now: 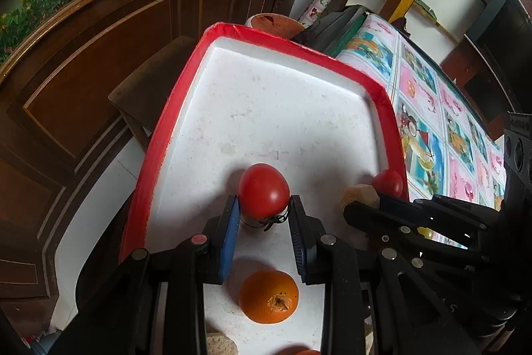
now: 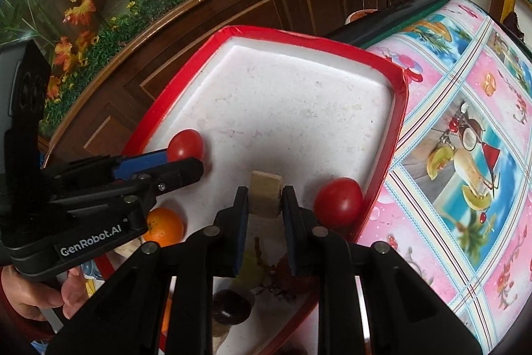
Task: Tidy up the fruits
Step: 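Carry tomato over the tray with left tool while right tool carries the cream block, then open left tool to drop the tomato while right tool releases the cream block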
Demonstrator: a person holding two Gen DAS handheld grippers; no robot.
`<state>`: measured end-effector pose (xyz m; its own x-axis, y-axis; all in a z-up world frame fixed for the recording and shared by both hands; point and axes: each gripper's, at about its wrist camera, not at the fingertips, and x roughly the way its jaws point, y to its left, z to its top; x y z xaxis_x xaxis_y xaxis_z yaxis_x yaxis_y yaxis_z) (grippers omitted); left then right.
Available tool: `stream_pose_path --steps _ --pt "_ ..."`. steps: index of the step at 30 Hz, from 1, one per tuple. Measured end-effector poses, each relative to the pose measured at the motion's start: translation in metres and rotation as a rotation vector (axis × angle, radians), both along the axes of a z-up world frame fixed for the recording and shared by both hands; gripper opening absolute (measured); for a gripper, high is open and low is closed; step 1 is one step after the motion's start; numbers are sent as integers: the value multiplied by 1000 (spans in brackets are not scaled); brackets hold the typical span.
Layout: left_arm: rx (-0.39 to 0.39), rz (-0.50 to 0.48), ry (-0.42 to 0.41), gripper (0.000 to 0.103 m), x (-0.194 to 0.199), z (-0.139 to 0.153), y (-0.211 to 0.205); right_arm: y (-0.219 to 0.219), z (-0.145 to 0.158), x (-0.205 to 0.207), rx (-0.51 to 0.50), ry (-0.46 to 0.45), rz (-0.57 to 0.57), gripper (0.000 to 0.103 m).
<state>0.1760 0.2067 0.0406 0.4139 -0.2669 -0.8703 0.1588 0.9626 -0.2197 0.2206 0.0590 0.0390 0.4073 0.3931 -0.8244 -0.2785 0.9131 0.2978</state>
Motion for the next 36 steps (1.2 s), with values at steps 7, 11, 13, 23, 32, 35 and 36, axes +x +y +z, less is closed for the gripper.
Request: stream_pose_path --steps 7,11,13,23,32,35,36 --pt "7 14 5 29 -2 -3 0 1 -7 2 -23 24 6 22" --pt "12 21 12 35 -3 -3 -1 1 -8 1 -27 29 0 23" --pt "12 30 11 48 -6 -2 -1 0 -8 0 -31 30 -4 23" --pt "14 48 -15 61 -20 9 -4 -8 9 -14 -28 -17 -4 38" --pt "21 56 -54 70 -40 26 -17 -25 27 -38 -31 -64 -17 49" --pt "19 57 -65 72 -47 31 -21 -32 31 -47 -26 -73 -26 54" --pt "17 57 -68 72 -50 32 -23 -37 33 -51 -25 -78 -28 55"
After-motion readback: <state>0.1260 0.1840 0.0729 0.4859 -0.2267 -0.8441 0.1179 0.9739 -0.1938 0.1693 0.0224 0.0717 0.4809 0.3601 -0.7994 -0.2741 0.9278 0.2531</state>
